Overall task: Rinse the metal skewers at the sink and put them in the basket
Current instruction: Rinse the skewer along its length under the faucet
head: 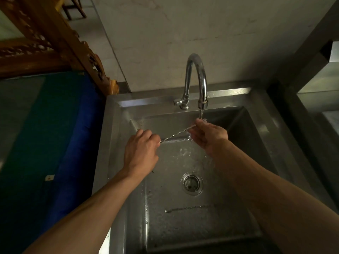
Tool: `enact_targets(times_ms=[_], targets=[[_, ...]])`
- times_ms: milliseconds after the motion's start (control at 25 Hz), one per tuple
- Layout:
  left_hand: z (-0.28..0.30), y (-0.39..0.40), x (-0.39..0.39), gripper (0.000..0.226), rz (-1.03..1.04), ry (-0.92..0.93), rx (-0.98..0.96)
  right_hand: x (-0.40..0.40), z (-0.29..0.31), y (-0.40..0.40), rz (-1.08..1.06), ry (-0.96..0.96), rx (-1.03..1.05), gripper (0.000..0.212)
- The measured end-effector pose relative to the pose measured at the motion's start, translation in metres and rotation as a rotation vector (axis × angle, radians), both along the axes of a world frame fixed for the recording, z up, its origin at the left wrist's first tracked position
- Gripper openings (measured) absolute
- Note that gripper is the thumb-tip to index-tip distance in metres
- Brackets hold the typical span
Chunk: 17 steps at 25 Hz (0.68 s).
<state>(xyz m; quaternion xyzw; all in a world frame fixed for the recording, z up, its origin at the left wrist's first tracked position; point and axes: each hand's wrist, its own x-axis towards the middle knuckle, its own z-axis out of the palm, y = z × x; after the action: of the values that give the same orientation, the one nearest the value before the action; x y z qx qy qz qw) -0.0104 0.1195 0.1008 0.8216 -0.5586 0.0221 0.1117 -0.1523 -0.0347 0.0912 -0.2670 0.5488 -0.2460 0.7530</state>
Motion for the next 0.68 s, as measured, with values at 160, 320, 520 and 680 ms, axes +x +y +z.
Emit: enact_targets(times_ms=[160, 320, 520, 680], targets=[[0.0009, -0.0009, 0.0006, 0.007, -0.022, -0.016, -0.008, 0.0006, 0.0009, 0.0026, -0.052, 0.0, -0.043, 0.01], [-0.0016, 0.0027, 0.0001, 0.006, -0.002, -0.01, 0.014, -0.0041, 0.0055, -0.0029, -0.091, -0.267, 0.003, 0.042], [-0.0003, 0.0008, -0.0035, 0.01, -0.006, -0.033, 0.0, -0.0054, 0.0029, 0.0, -0.044, -0.02, -0.029, 0.019], [0.0008, 0.001, -0.0017, 0.012, -0.01, -0.041, 0.017, -0.0066, 0.0041, -0.0048, 0.053, 0.351, -0.216, 0.021]])
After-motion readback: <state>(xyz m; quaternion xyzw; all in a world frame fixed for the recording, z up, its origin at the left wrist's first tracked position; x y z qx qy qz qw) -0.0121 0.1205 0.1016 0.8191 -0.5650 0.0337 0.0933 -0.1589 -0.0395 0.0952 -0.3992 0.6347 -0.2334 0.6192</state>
